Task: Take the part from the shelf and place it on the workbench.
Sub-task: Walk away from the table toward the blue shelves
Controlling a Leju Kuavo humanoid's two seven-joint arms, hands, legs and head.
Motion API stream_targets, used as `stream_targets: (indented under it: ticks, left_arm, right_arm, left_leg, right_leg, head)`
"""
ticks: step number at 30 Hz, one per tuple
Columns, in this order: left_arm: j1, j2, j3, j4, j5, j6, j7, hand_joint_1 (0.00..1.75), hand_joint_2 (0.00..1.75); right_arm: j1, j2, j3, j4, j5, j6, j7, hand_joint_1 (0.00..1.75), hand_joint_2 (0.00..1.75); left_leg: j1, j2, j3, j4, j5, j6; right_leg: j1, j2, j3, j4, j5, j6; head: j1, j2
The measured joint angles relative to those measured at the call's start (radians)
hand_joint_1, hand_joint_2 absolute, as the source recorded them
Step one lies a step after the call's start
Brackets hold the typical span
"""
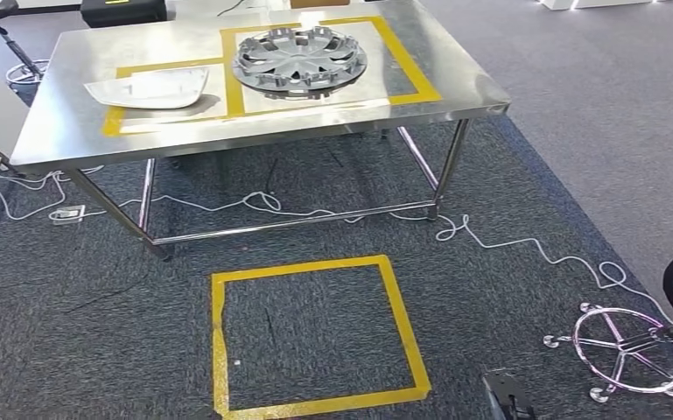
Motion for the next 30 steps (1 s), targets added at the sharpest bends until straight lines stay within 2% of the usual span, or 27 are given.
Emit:
stream_targets:
  ticks: [1, 2, 4, 5, 6, 8, 9, 10, 11, 12, 13, 14, 15, 16, 17, 19, 20, 21, 22, 25, 26, 27, 30]
  left_arm:
    - [0.0, 0.0, 0.0, 0.0, 0.0, 0.0, 0.0, 0.0, 0.0]
    - [-0.001, 0.0, 0.0, 0.0, -0.001, 0.0, 0.0, 0.0, 0.0]
    - [-0.005, 0.0, 0.001, 0.0, -0.001, 0.0, 0.0, 0.0, 0.0]
    - [-0.006, -0.001, 0.002, 0.0, -0.001, 0.0, 0.0, 0.0, 0.0]
    - [-0.007, -0.002, 0.003, 0.0, -0.001, 0.0, 0.0, 0.0, 0.0]
    - [-0.005, -0.003, 0.007, 0.0, -0.001, 0.0, 0.001, 0.0, 0.0]
    - [-0.004, -0.003, 0.009, 0.0, -0.001, 0.0, 0.002, 0.0, 0.0]
    - [-0.004, -0.004, 0.01, 0.0, -0.001, 0.0, 0.003, 0.0, 0.0]
    - [-0.004, -0.004, 0.01, 0.0, -0.001, 0.0, 0.003, 0.0, 0.0]
    - [-0.004, -0.004, 0.011, 0.0, -0.001, 0.0, 0.003, 0.0, 0.0]
    - [-0.004, -0.005, 0.011, 0.0, -0.002, 0.0, 0.003, 0.0, 0.0]
    - [-0.004, -0.005, 0.012, 0.0, -0.002, 0.0, 0.003, 0.0, 0.0]
    - [-0.003, -0.005, 0.012, 0.0, -0.002, -0.001, 0.002, 0.0, 0.0]
    - [-0.003, -0.005, 0.013, 0.0, -0.002, -0.001, 0.001, 0.0, 0.0]
    - [-0.003, -0.005, 0.014, 0.0, -0.002, -0.002, 0.0, 0.0, 0.0]
    - [-0.002, -0.005, 0.015, 0.0, -0.001, -0.004, -0.005, 0.0, 0.0]
    - [-0.002, -0.005, 0.015, 0.0, -0.001, -0.004, -0.007, 0.0, 0.0]
    - [-0.003, -0.005, 0.016, 0.001, -0.001, -0.005, -0.008, 0.0, 0.0]
    - [-0.003, -0.005, 0.016, 0.001, -0.001, -0.004, -0.009, 0.0, 0.0]
    - [-0.002, -0.004, 0.017, 0.001, -0.001, -0.004, -0.011, 0.0, 0.0]
    - [-0.002, -0.004, 0.017, 0.001, -0.001, -0.004, -0.012, 0.0, 0.0]
    - [-0.002, -0.005, 0.017, 0.001, -0.001, -0.004, -0.012, 0.0, 0.0]
    - [-0.001, -0.005, 0.018, 0.001, -0.001, -0.004, -0.014, 0.0, 0.0]
  right_arm:
    - [0.0, 0.0, -0.001, 0.0, 0.0, 0.0, 0.0, 0.0, 0.0]
    - [0.0, 0.0, -0.003, 0.0, 0.0, 0.0, 0.0, 0.0, 0.0]
    - [-0.001, 0.0, -0.007, 0.0, 0.0, 0.0, 0.0, 0.0, 0.0]
    - [-0.001, 0.0, -0.009, 0.0, 0.0, 0.0, 0.0, 0.0, 0.0]
    - [-0.001, 0.0, -0.009, 0.0, 0.0, 0.0, 0.001, 0.0, 0.0]
    - [0.001, 0.0, -0.01, 0.0, 0.0, 0.0, 0.002, 0.0, 0.0]
    - [0.003, 0.0, -0.011, 0.0, 0.0, 0.0, 0.003, 0.0, 0.0]
    - [0.004, 0.001, -0.011, 0.0, 0.0, 0.0, 0.003, 0.0, 0.0]
    - [0.004, 0.001, -0.011, 0.0, 0.0, 0.0, 0.004, 0.0, 0.0]
    - [0.003, 0.002, -0.011, 0.0, 0.0, 0.0, 0.004, 0.0, 0.0]
    - [0.002, 0.002, -0.011, 0.0, 0.001, 0.0, 0.004, 0.0, 0.0]
    - [0.002, 0.002, -0.012, 0.0, 0.001, 0.0, 0.004, 0.0, 0.0]
    - [0.002, 0.002, -0.012, 0.0, 0.001, 0.0, 0.004, 0.0, 0.0]
    - [0.001, 0.002, -0.013, 0.0, 0.001, 0.0, 0.003, 0.0, 0.0]
    - [0.001, 0.002, -0.013, 0.0, 0.002, 0.001, 0.003, 0.0, 0.0]
    - [-0.003, 0.002, -0.014, 0.0, 0.003, 0.002, 0.002, 0.0, 0.0]
    - [-0.003, 0.002, -0.014, 0.0, 0.003, 0.002, 0.001, 0.0, 0.0]
    - [-0.003, 0.002, -0.014, 0.0, 0.004, 0.002, 0.001, 0.0, 0.0]
    - [-0.002, 0.002, -0.015, 0.0, 0.004, 0.002, 0.001, 0.0, 0.0]
    - [0.001, 0.003, -0.017, 0.0, 0.005, 0.002, 0.0, 0.0, 0.0]
    - [0.001, 0.003, -0.017, 0.0, 0.005, 0.001, 0.0, 0.0, 0.0]
    - [0.001, 0.003, -0.018, 0.0, 0.006, 0.001, 0.0, 0.0, 0.0]
    - [0.002, 0.003, -0.019, 0.0, 0.006, 0.002, -0.001, 0.0, 0.0]
  left_leg:
    - [0.0, 0.0, 0.035, -0.042, 0.026, 0.002]
    - [0.0, 0.0, 0.082, -0.109, 0.052, 0.004]
    - [-0.002, 0.0, 0.168, -0.242, 0.082, 0.011]
    - [-0.003, 0.0, 0.187, -0.277, 0.084, 0.015]
    - [-0.005, -0.001, 0.19, -0.29, 0.084, 0.02]
    - [-0.004, 0.001, 0.177, -0.291, 0.094, 0.036]
    - [-0.003, 0.002, 0.17, -0.291, 0.101, 0.045]
    - [-0.001, 0.003, 0.161, -0.292, 0.11, 0.054]
    - [-0.001, 0.004, 0.152, -0.292, 0.119, 0.059]
    - [-0.001, 0.004, 0.141, -0.292, 0.127, 0.061]
    - [-0.002, 0.004, 0.131, -0.291, 0.136, 0.061]
    - [-0.002, 0.004, 0.12, -0.29, 0.144, 0.061]
    - [-0.002, 0.004, 0.109, -0.289, 0.151, 0.059]
    - [-0.002, 0.004, 0.099, -0.288, 0.158, 0.057]
    - [-0.002, 0.004, 0.091, -0.287, 0.164, 0.054]
    - [-0.004, 0.003, 0.078, -0.282, 0.174, 0.044]
    - [-0.005, 0.004, 0.075, -0.279, 0.179, 0.039]
    - [-0.007, 0.004, 0.073, -0.277, 0.181, 0.038]
    - [-0.008, 0.004, 0.072, -0.277, 0.18, 0.044]
    - [-0.009, 0.003, 0.068, -0.281, 0.186, 0.074]
    - [-0.008, 0.003, 0.067, -0.284, 0.195, 0.075]
    - [-0.007, 0.003, 0.065, -0.287, 0.205, 0.068]
    - [-0.004, 0.003, 0.059, -0.296, 0.222, 0.037]
  right_leg:
    - [0.0, 0.0, -0.009, 0.001, 0.007, 0.002]
    - [0.0, 0.0, -0.015, 0.002, 0.013, 0.006]
    - [0.003, 0.001, -0.027, 0.005, 0.024, 0.015]
    - [0.004, 0.0, -0.031, 0.006, 0.031, 0.02]
    - [0.005, 0.0, -0.035, 0.007, 0.038, 0.025]
    - [0.003, 0.001, -0.044, 0.01, 0.042, 0.036]
    - [0.002, 0.001, -0.053, 0.025, 0.024, 0.042]
    - [0.001, 0.002, -0.068, 0.061, -0.01, 0.048]
    - [0.0, 0.002, -0.088, 0.117, -0.058, 0.052]
    - [-0.001, 0.002, -0.107, 0.186, -0.104, 0.056]
    - [-0.001, 0.002, -0.121, 0.249, -0.136, 0.059]
    - [-0.001, 0.002, -0.123, 0.288, -0.146, 0.061]
    - [-0.001, 0.002, -0.108, 0.292, -0.135, 0.061]
    - [-0.001, 0.002, -0.075, 0.259, -0.109, 0.06]
    - [-0.002, 0.002, -0.027, 0.196, -0.081, 0.058]
    - [-0.001, 0.003, 0.071, 0.056, -0.068, 0.053]
    - [0.0, 0.004, 0.096, 0.012, -0.075, 0.049]
    - [0.001, 0.005, 0.105, -0.01, -0.084, 0.044]
    - [0.001, 0.006, 0.1, -0.014, -0.083, 0.04]
    - [0.004, 0.006, 0.091, -0.016, -0.076, 0.027]
    - [0.006, 0.006, 0.088, -0.015, -0.072, 0.022]
    - [0.008, 0.006, 0.084, -0.014, -0.069, 0.019]
    - [0.01, 0.006, 0.072, -0.011, -0.062, 0.015]
  head:
    - [0.0, 0.0]
    - [0.0, 0.0]
    - [-0.001, 0.0]
    - [-0.001, 0.0]
    - [0.0, 0.0]
    - [-0.001, 0.0]
    - [0.001, 0.0]
    - [0.002, 0.0]
    - [0.005, 0.0]
    - [0.006, 0.0]
    - [0.007, 0.0]
    - [0.007, 0.0]
    - [0.007, 0.0]
    - [0.007, 0.0]
    - [0.007, 0.0]
    - [0.006, 0.0]
    - [0.006, 0.0]
    - [0.005, 0.0]
    - [0.003, 0.0]
    - [0.0, 0.0]
    - [0.0, 0.0]
    - [-0.001, 0.0]
    - [0.0, 0.0]
